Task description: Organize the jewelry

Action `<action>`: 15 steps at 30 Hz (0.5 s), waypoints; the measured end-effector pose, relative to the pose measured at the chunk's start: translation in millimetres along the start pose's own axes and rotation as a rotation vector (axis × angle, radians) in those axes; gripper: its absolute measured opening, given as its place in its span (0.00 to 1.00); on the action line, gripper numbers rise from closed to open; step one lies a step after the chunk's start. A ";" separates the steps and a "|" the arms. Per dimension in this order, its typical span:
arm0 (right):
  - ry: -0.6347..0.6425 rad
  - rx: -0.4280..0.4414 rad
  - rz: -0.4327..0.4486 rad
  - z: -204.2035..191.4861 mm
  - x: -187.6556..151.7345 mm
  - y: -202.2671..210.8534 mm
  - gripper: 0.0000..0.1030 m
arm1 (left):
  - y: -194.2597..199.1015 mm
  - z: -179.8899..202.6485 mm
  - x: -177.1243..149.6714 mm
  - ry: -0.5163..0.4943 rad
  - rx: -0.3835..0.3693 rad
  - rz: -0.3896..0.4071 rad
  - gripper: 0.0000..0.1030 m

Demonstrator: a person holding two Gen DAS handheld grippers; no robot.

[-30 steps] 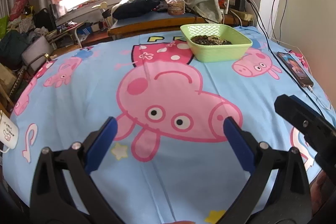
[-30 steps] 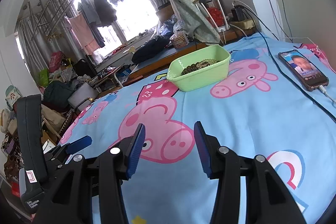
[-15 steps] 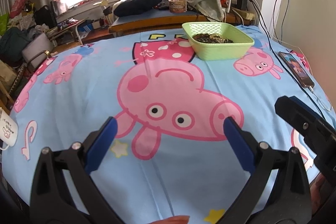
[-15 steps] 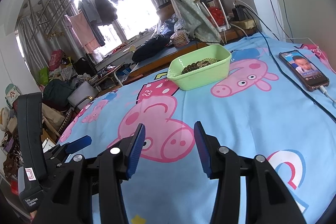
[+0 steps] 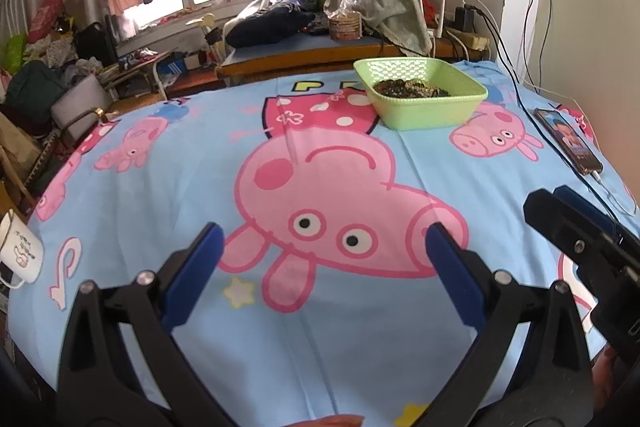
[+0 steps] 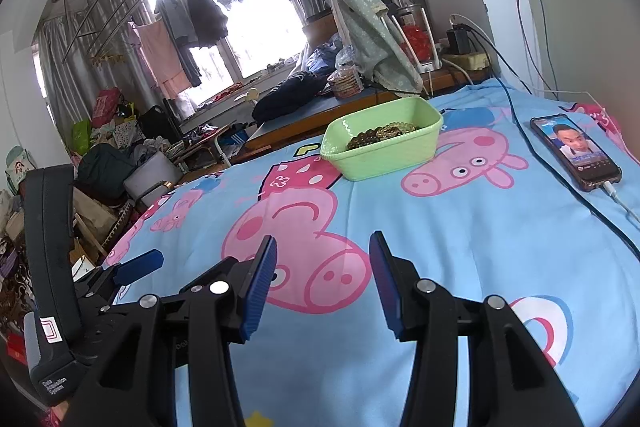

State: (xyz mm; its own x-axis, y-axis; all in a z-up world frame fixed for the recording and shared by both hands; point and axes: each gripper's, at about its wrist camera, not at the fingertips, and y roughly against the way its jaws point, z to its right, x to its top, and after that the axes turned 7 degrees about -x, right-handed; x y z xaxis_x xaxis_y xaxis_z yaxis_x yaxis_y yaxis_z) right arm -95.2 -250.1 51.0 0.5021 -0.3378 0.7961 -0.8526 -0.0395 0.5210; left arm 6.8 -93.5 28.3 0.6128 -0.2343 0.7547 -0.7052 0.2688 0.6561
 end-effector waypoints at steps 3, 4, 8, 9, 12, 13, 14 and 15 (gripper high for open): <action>0.000 -0.001 0.001 0.6 0.6 0.0 0.19 | 0.1 -0.6 0.5 0.001 0.001 0.001 0.94; 0.000 0.000 0.000 0.8 0.7 -0.2 0.19 | 0.2 -0.6 0.7 0.002 0.002 0.002 0.94; 0.002 -0.001 0.001 0.5 0.7 -0.5 0.19 | 0.7 0.1 0.3 0.003 0.004 0.007 0.94; 0.001 0.000 0.000 0.9 0.9 -0.3 0.19 | 0.8 0.2 0.1 0.003 0.004 0.007 0.94; 0.005 -0.003 0.004 0.8 1.5 -0.3 0.19 | 1.1 0.4 0.0 0.003 0.003 0.010 0.94; 0.005 -0.003 0.004 0.9 1.8 0.2 0.19 | 1.8 0.9 -0.1 0.003 0.002 0.012 0.94; 0.006 -0.004 0.006 0.9 2.2 0.6 0.19 | 2.1 1.2 0.3 0.003 0.001 0.014 0.94; 0.006 -0.004 0.007 1.1 2.4 0.5 0.19 | 2.7 1.6 0.5 0.004 0.000 0.015 0.94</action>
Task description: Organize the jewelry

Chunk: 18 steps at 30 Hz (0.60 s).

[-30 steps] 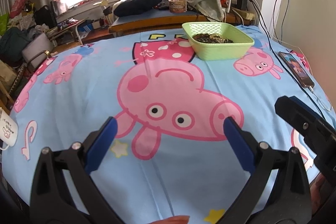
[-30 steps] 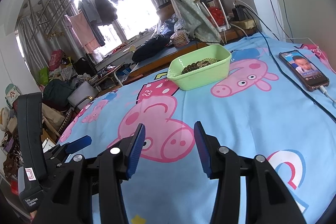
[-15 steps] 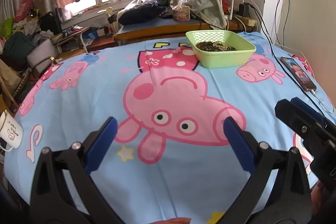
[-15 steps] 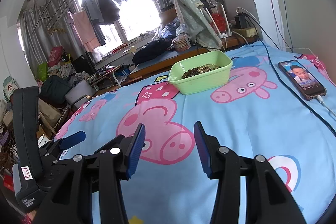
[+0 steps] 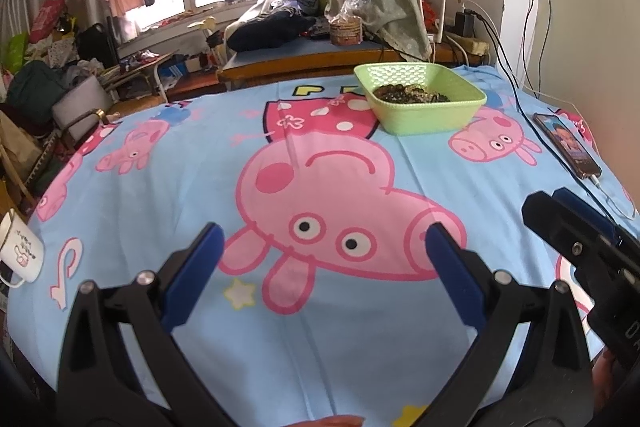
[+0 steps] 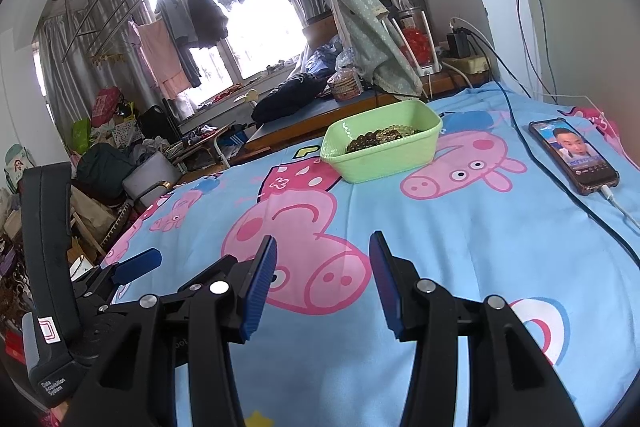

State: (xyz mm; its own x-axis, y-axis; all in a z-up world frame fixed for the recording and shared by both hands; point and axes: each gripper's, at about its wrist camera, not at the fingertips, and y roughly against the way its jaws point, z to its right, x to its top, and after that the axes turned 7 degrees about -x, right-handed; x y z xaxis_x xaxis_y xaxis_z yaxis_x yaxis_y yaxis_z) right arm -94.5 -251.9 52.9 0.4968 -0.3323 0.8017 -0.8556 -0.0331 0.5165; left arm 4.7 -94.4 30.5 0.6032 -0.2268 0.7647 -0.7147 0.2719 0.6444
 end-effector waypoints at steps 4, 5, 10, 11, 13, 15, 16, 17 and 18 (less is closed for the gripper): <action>0.002 -0.004 0.005 0.0 1.0 2.3 0.19 | 1.8 0.8 0.9 0.002 0.002 0.009 0.94; 0.002 -0.004 0.005 0.2 1.1 1.9 0.19 | 2.4 0.9 1.2 0.003 0.003 0.011 0.94; 0.006 -0.012 0.006 0.5 3.0 2.6 0.19 | 8.3 -2.0 2.9 0.020 0.014 0.040 0.94; 0.012 -0.015 0.007 0.0 4.2 2.8 0.19 | 10.1 -3.4 4.1 0.025 0.018 0.051 0.94; 0.036 -0.024 0.010 -2.5 9.0 3.9 0.19 | 15.0 -5.7 6.6 0.032 0.028 0.076 0.94; 0.061 -0.031 0.011 -6.7 17.4 5.9 0.19 | 20.5 -7.0 9.9 0.033 0.040 0.100 0.94; 0.070 -0.034 0.010 -7.8 20.4 6.3 0.19 | 23.0 -7.3 12.0 0.033 0.047 0.113 0.94; 0.080 -0.037 0.012 -9.2 24.5 7.2 0.19 | 25.1 -8.1 13.9 0.035 0.051 0.122 0.94; 0.088 -0.040 0.014 -10.6 27.9 8.2 0.19 | 28.5 -8.7 16.6 0.039 0.055 0.137 0.94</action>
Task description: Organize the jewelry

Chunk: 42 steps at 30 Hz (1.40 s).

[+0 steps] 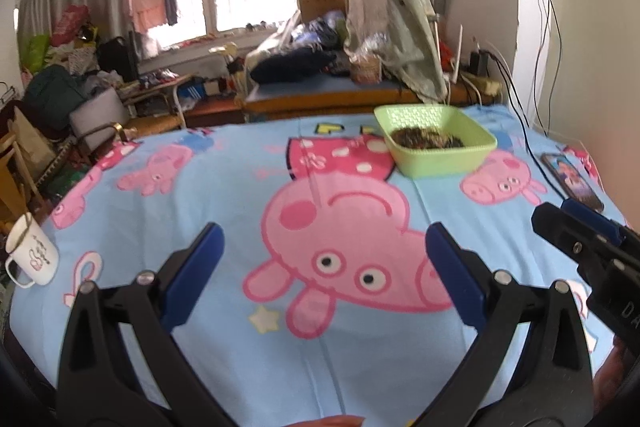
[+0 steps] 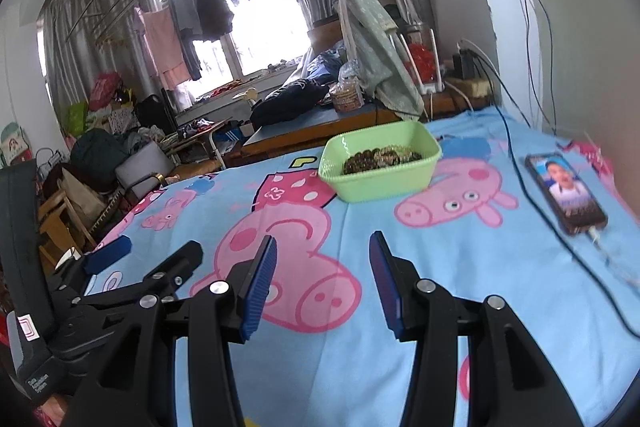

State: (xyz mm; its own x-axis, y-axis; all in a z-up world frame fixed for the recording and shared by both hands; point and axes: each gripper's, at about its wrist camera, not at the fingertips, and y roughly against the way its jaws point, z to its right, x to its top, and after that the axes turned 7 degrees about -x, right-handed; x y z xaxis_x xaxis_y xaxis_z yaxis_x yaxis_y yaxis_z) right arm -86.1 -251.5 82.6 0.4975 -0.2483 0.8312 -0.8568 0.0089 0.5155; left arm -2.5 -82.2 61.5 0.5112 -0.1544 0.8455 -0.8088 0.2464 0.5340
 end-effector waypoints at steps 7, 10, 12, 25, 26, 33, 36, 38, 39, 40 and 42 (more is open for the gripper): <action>0.020 0.006 0.025 -3.3 13.6 4.3 0.19 | 11.2 -0.5 17.1 0.024 0.012 0.066 0.94; 0.021 0.007 0.033 -3.3 18.1 5.8 0.19 | 13.7 1.2 22.4 0.022 0.017 0.082 0.94; 0.022 0.007 0.037 -2.9 20.9 6.1 0.19 | 14.6 2.6 25.5 0.016 0.016 0.090 0.94; 0.022 0.007 0.060 -1.3 26.7 10.6 0.19 | 15.4 5.2 36.1 0.003 0.010 0.082 0.94; 0.021 0.009 0.061 -1.1 27.1 10.9 0.19 | 15.5 5.3 36.1 0.003 0.011 0.083 0.94; 0.019 0.011 0.060 -1.3 27.1 11.5 0.19 | 15.9 6.5 35.3 -0.005 0.008 0.077 0.94; 0.018 0.011 0.060 -1.8 27.0 13.1 0.19 | 15.6 6.8 35.4 -0.005 0.008 0.077 0.94; 0.019 0.011 0.062 -1.8 27.3 13.0 0.19 | 15.5 7.0 35.2 -0.007 0.007 0.076 0.94; 0.020 0.010 0.064 -2.1 27.7 13.1 0.19 | 15.5 7.5 35.2 -0.004 0.009 0.077 0.94; 0.020 0.010 0.064 -2.9 27.0 14.3 0.19 | 15.5 7.4 35.1 -0.004 0.009 0.077 0.94; 0.019 0.011 0.064 -3.7 27.1 15.1 0.19 | 15.1 7.8 35.2 -0.003 0.009 0.074 0.94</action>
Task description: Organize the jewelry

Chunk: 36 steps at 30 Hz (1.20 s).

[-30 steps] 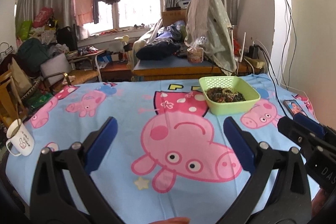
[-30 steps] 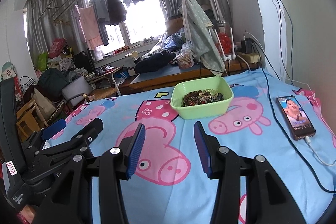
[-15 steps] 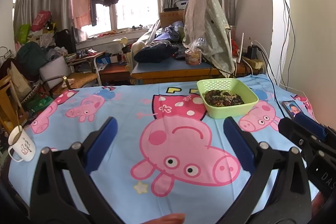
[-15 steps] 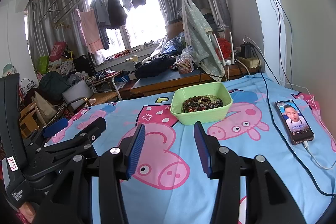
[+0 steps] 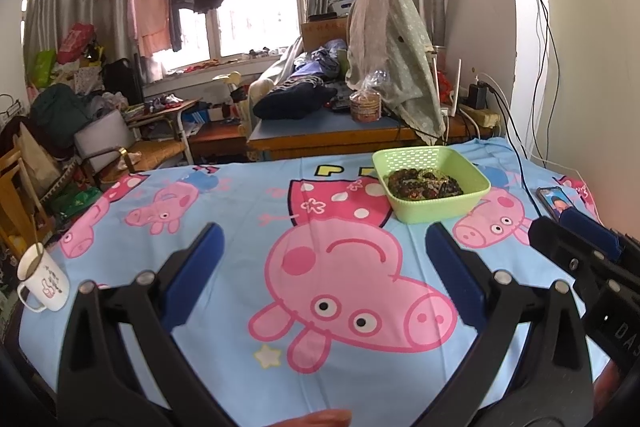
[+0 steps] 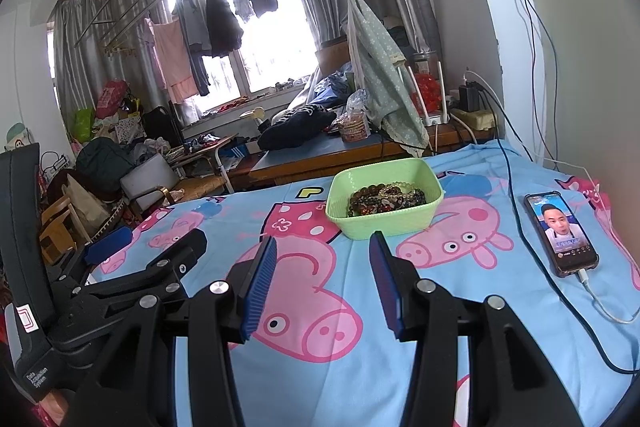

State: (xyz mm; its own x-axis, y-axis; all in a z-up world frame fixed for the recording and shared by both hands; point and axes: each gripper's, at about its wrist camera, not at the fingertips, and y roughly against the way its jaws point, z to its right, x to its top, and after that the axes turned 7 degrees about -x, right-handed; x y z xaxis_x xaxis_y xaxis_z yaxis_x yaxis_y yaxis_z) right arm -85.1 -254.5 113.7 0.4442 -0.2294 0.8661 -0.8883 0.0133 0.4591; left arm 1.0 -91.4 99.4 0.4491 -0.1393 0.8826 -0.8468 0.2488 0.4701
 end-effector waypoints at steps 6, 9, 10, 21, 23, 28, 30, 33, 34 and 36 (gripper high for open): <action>0.002 0.001 -0.002 -1.3 -0.1 0.5 0.19 | -0.1 -1.2 -0.5 -0.004 -0.003 -0.004 0.94; 0.001 0.002 -0.005 -3.0 -0.6 0.9 0.19 | -0.4 -1.5 -1.0 -0.005 -0.004 -0.005 0.94; 0.000 0.003 -0.006 -4.0 -0.4 1.0 0.19 | -0.5 -0.6 -0.7 -0.005 -0.003 -0.006 0.94; -0.003 0.004 -0.005 -4.8 -1.1 -0.4 0.19 | -2.2 -7.4 -4.7 -0.015 -0.004 -0.021 0.94; -0.003 0.004 -0.005 -3.2 -2.0 -1.4 0.19 | -1.8 -9.8 -5.5 -0.015 -0.006 -0.021 0.94; -0.004 0.003 -0.004 -3.2 -1.8 -1.6 0.19 | -3.2 -9.1 -5.8 -0.020 -0.004 -0.022 0.94; -0.004 0.004 -0.004 -3.9 -1.8 -1.9 0.19 | -3.1 -9.8 -6.0 -0.019 -0.005 -0.023 0.94; -0.004 0.004 -0.004 -3.5 -1.7 -2.2 0.19 | -3.0 -10.5 -6.4 -0.021 -0.004 -0.023 0.94; -0.004 0.004 -0.005 -2.1 -1.7 -2.1 0.19 | -2.9 -10.5 -6.5 -0.022 -0.003 -0.023 0.94; -0.003 0.004 -0.005 -2.7 -1.8 -2.2 0.19 | -3.0 -10.8 -6.4 -0.020 -0.006 -0.024 0.94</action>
State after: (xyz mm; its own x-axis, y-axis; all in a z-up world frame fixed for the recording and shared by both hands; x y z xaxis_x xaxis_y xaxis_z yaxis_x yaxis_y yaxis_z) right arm -83.6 -251.5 111.6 0.4486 -0.2328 0.8629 -0.8863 0.0083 0.4630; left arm 3.6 -80.9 92.4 0.4635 -0.1640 0.8708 -0.8341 0.2509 0.4912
